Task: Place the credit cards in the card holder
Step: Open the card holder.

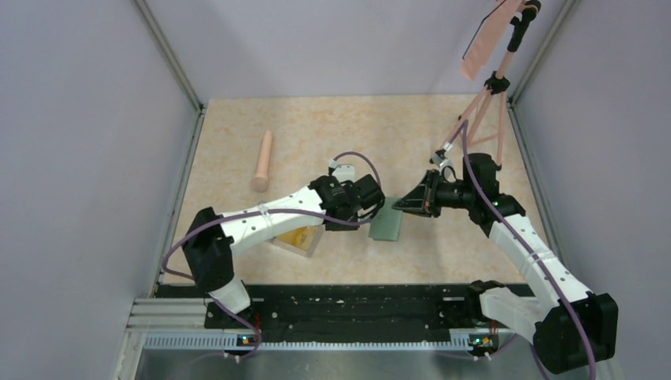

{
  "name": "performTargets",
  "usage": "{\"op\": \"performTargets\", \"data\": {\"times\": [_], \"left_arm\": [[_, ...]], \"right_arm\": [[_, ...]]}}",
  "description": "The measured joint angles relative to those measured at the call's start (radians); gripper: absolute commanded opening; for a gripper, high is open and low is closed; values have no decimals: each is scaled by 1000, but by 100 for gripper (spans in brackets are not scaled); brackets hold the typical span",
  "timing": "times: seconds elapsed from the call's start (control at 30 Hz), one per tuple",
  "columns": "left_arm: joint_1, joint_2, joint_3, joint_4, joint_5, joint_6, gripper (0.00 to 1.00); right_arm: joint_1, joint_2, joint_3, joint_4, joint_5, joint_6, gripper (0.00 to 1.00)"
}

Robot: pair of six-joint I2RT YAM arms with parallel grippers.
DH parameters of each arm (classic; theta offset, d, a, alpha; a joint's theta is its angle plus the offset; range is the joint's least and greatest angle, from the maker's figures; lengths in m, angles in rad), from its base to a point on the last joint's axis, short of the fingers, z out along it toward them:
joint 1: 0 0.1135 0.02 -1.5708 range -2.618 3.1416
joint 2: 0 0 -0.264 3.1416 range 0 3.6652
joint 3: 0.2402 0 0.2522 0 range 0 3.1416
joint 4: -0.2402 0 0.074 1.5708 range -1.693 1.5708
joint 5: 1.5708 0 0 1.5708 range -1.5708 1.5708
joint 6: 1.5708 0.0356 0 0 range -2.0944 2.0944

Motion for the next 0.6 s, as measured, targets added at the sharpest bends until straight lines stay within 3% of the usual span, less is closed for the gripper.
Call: {"op": "performTargets", "data": {"times": [0.13, 0.33, 0.5, 0.6], "left_arm": [[1, -84, -50, 33, 14, 10, 64], [8, -361, -229, 235, 81, 32, 77], [22, -570, -417, 439, 143, 35, 78], [34, -605, -480, 536, 195, 38, 73]], "right_arm": [[0, 0, 0, -3, -2, -3, 0], [0, 0, 0, -7, -2, -15, 0], [0, 0, 0, -7, -2, -22, 0], [0, 0, 0, -7, -4, -27, 0]]}}
